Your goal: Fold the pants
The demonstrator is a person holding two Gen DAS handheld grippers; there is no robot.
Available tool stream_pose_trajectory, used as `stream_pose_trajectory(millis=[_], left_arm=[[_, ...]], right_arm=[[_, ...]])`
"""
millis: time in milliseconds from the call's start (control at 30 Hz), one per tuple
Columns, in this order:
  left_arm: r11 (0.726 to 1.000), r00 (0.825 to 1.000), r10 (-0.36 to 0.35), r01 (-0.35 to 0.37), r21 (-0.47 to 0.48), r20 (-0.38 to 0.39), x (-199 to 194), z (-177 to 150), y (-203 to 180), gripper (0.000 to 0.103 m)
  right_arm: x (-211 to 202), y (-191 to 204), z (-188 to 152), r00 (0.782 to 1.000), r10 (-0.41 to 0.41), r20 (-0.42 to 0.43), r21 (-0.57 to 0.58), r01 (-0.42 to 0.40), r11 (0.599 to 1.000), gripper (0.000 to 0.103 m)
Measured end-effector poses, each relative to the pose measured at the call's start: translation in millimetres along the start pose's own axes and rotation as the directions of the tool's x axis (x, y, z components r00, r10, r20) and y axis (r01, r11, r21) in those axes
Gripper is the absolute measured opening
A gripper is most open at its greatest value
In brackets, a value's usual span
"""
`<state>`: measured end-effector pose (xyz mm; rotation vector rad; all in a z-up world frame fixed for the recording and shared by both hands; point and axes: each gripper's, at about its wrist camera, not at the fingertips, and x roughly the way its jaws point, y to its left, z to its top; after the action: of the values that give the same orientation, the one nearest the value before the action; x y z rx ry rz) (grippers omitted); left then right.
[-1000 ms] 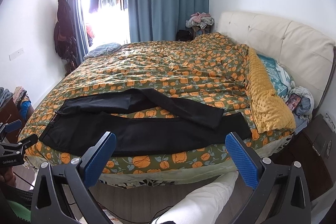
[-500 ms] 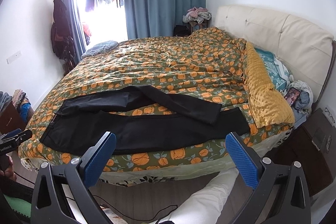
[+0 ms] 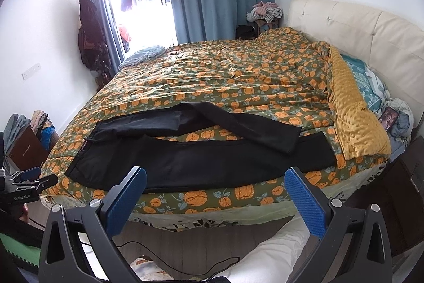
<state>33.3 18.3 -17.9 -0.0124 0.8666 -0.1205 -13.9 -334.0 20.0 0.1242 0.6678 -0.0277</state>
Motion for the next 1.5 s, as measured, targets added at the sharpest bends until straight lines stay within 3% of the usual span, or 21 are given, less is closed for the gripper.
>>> stream_pose_trajectory(millis=[800,1000,1500], left_arm=[[0.987,0.986,0.16,-0.159,0.011,-0.054,16,14,-2,0.102],[0.99,0.99,0.14,-0.141,-0.027,-0.028,10,13,4,0.102],[0.992,0.991,0.127,-0.127,0.004,-0.051,17,11,-3,0.102]], right_arm=[[31,-8,-7,0.997,0.006,-0.074,-0.017,-0.007,1.0,0.103],[25,-9,-3,0.998,-0.028,-0.048,-0.024,0.027,0.999,0.103],[21,2,-5,0.998,-0.039,-0.045,-0.069,0.036,0.997,0.103]])
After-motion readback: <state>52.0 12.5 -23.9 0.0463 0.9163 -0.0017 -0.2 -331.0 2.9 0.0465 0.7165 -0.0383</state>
